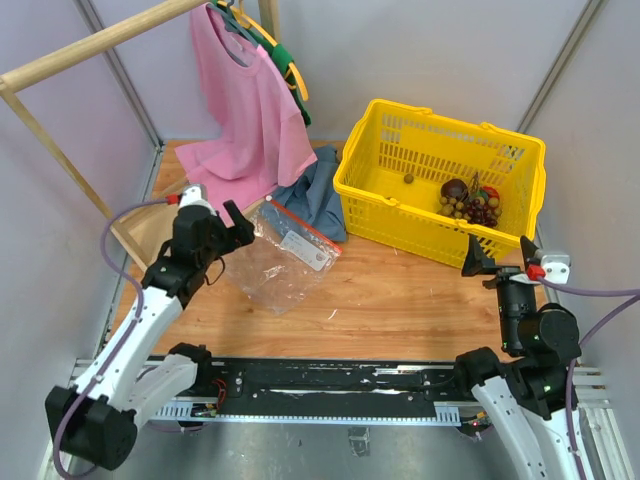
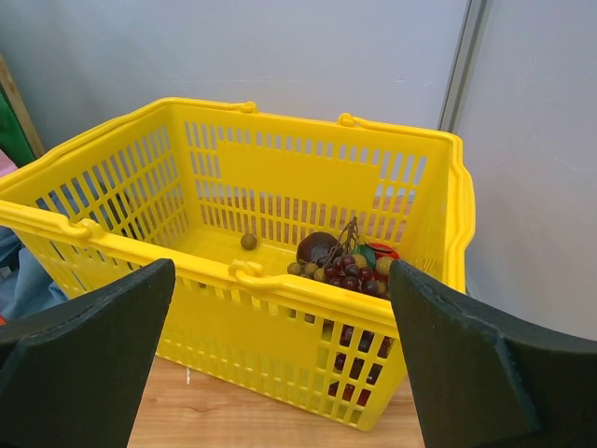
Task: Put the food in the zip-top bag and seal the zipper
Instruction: Pick up the zipper food storage bag at the center of the board.
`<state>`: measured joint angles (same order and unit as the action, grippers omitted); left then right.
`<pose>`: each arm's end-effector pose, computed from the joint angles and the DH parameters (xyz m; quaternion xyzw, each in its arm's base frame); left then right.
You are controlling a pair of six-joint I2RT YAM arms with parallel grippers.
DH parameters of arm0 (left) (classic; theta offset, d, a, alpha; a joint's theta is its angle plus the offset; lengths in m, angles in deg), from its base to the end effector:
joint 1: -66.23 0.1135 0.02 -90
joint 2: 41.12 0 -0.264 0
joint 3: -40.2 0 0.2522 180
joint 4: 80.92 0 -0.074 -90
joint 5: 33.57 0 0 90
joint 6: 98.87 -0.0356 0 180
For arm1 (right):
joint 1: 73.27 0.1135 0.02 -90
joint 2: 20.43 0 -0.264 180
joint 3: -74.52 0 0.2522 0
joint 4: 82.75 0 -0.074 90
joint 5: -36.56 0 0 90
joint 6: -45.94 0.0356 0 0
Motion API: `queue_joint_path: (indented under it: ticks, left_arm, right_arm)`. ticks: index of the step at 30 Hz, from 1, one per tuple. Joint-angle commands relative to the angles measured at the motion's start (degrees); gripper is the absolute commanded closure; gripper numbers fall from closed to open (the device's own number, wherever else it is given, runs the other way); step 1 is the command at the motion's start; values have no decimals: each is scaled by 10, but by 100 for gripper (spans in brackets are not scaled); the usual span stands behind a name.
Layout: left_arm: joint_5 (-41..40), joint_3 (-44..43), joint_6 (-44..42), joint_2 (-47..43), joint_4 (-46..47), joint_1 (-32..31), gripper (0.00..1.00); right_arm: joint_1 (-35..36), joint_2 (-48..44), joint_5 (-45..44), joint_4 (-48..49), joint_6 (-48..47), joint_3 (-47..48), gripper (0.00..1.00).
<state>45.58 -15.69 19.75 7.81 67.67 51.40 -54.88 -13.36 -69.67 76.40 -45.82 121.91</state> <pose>0.1913 -0.0437 0.2980 -0.1513 0.8248 -0.1256 0.5301 0.0528 0.0071 0.3452 0.0135 0.5829 0.0363 0.8116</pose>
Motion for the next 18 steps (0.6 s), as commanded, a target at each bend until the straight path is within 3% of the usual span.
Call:
queue_joint_path:
  ticks: [1, 4, 9, 18]
  left_arm:
    - [-16, -13, 88, 64, -72, -61, 5]
    - [-56, -8, 122, 112, -78, -121, 5]
    - [-75, -8, 156, 178, -69, -169, 4]
    - [-59, 15, 161, 246, -69, -179, 1]
  right_arm:
    - [13, -20, -4, 22, -17, -13, 2]
    - [18, -25, -4, 23, -21, -14, 2]
    - [31, -27, -3, 29, -27, -19, 2]
    - [38, -31, 1, 29, -32, -22, 2]
